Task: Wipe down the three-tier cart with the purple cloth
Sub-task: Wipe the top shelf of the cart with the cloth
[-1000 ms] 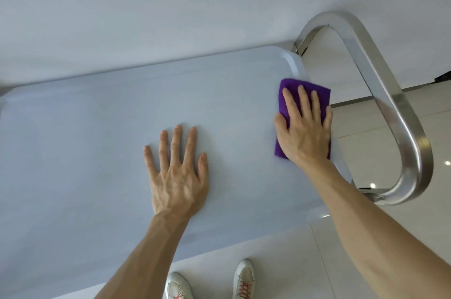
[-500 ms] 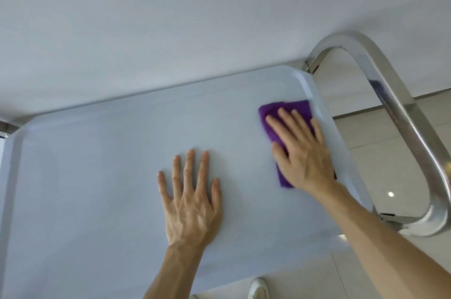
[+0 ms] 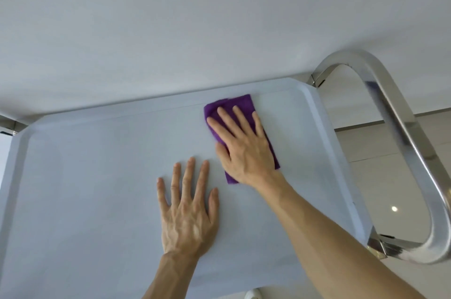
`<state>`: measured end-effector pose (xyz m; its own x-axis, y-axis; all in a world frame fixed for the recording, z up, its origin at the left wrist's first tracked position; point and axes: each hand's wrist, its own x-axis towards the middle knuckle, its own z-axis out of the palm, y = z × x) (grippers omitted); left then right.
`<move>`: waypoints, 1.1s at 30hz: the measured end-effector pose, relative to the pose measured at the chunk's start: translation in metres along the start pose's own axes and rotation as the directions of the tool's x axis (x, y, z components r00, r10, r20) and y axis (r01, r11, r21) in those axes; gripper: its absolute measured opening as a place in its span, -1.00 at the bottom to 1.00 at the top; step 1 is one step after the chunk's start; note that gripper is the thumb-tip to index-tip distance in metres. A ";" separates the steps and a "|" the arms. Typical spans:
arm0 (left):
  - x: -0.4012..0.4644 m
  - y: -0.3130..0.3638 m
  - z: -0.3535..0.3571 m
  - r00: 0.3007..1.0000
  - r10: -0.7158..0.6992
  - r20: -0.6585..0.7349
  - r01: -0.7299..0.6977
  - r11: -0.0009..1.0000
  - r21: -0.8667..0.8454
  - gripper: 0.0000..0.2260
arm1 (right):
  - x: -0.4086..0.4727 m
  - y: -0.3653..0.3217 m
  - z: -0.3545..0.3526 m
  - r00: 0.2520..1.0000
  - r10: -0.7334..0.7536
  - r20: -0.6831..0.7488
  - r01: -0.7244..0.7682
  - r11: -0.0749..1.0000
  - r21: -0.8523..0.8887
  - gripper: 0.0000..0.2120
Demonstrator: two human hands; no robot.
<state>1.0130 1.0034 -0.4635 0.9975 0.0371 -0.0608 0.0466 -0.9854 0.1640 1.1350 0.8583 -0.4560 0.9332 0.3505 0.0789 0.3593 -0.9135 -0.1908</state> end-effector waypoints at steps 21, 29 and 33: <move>0.001 0.002 -0.001 1.000 -0.015 0.005 0.015 1.000 -0.018 -0.48 | -0.139 0.008 -0.018 0.929 0.325 -0.178 -0.312 0.945 0.100 -0.65; 0.001 0.002 -0.005 0.999 -0.003 0.044 0.005 0.999 -0.033 -0.47 | -0.114 0.029 -0.085 0.851 0.514 0.108 -0.465 0.642 0.610 -0.72; 0.002 0.003 -0.008 0.997 -0.014 0.079 0.016 0.999 -0.028 -0.46 | -0.091 0.059 -0.164 0.851 0.513 0.113 -0.439 0.577 0.688 -0.72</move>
<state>1.0154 1.0019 -0.4548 0.9893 0.0376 -0.1407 0.0643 -0.9797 0.1900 1.0706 0.7383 -0.3139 0.9790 -0.1471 -0.1414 -0.1992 -0.5390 -0.8184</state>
